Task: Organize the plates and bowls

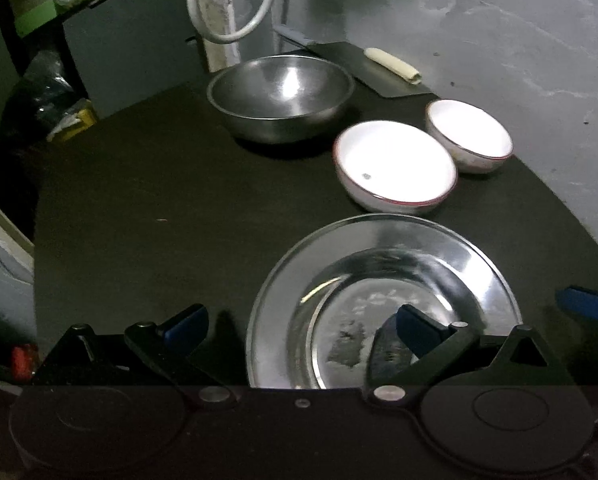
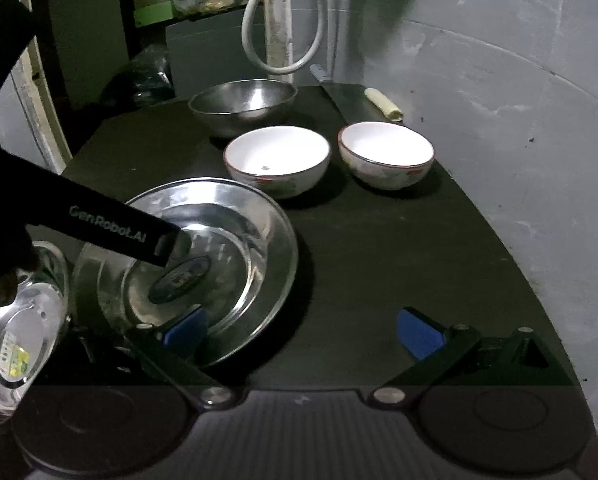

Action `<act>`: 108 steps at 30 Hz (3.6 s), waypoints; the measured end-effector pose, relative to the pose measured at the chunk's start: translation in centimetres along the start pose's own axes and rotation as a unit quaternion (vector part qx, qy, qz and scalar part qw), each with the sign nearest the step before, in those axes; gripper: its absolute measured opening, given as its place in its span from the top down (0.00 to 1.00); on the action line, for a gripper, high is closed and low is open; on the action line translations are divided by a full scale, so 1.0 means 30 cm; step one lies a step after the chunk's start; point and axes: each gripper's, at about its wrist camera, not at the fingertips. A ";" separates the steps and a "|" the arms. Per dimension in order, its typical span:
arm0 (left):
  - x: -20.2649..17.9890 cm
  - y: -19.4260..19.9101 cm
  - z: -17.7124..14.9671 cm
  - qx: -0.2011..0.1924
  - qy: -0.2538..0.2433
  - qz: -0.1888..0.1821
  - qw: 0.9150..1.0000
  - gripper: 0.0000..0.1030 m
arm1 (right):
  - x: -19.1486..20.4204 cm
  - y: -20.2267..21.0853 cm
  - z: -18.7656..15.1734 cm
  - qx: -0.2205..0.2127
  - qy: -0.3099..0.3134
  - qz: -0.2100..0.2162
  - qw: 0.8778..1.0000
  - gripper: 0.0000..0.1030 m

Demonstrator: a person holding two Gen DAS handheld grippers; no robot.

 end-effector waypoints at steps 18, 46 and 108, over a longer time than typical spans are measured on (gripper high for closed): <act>-0.172 0.077 -0.144 0.023 0.012 -0.049 0.998 0.03 | -0.136 0.129 -0.159 0.016 0.000 -0.066 0.998 0.00; -0.214 0.145 -0.240 0.016 -0.012 -0.009 1.000 0.59 | -0.101 0.220 -0.229 0.006 0.012 -0.015 1.000 0.36; 0.291 0.521 -0.453 -0.046 0.169 0.107 0.979 0.68 | 0.391 0.223 0.029 -0.067 0.227 0.171 0.956 0.57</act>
Point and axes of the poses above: each gripper's, at about its wrist camera, not at the fingertips, and y roughly against the way its jaws point, x to its left, z to its top, and after that the axes turned 10 degrees about y, right-handed
